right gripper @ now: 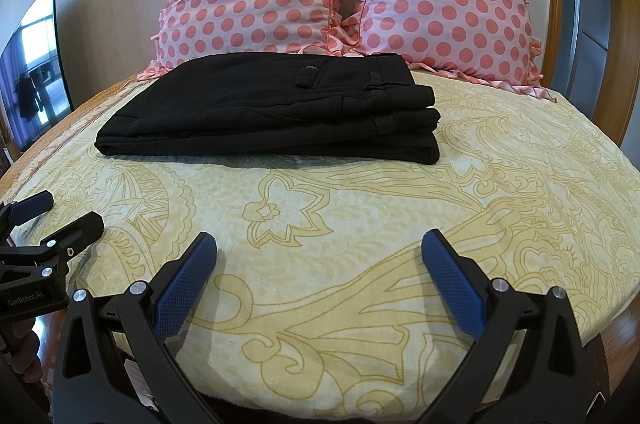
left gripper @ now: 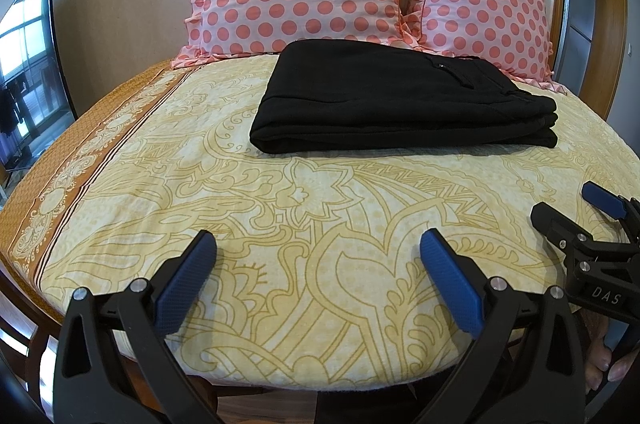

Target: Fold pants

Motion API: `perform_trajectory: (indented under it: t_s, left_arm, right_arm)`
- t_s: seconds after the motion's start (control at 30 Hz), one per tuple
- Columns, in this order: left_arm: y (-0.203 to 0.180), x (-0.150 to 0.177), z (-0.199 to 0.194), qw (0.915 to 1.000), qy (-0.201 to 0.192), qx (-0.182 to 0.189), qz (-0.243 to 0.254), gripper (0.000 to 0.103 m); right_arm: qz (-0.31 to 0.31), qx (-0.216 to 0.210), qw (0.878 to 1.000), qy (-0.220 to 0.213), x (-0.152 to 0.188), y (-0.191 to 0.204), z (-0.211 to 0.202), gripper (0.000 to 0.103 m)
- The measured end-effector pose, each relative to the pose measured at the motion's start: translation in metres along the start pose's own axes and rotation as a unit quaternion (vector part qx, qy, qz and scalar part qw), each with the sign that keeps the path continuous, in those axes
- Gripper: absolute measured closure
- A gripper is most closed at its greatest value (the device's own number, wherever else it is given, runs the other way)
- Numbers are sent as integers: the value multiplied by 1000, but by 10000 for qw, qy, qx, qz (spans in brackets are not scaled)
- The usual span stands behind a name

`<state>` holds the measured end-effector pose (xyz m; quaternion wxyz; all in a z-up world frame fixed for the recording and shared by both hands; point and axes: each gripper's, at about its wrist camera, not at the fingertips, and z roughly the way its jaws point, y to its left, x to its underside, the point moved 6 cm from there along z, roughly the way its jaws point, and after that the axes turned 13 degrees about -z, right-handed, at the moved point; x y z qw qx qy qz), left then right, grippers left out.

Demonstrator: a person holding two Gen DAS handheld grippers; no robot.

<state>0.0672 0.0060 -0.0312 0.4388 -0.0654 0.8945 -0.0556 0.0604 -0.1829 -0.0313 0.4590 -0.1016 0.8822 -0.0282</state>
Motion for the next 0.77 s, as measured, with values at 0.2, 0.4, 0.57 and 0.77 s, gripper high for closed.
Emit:
perform_trajectory:
  t_s: [0.2,0.4,0.57,0.77]
  left_arm:
    - [0,0,0,10000,1,-2,-3,2]
    - [0,0,0,10000,10,-5,-4,2]
    - [0,0,0,10000,6,-2,-2,2]
    - [0,0,0,10000,21,16,14,2]
  right_arm:
    - [-1,0,10000,-3,0,0,0,1]
    - [-2,-2,10000,-4,0,0,0,1]
    - [-2,-2,10000,-6,0,0,0,1]
    - [0,1,10000,-9,1,0,0,1]
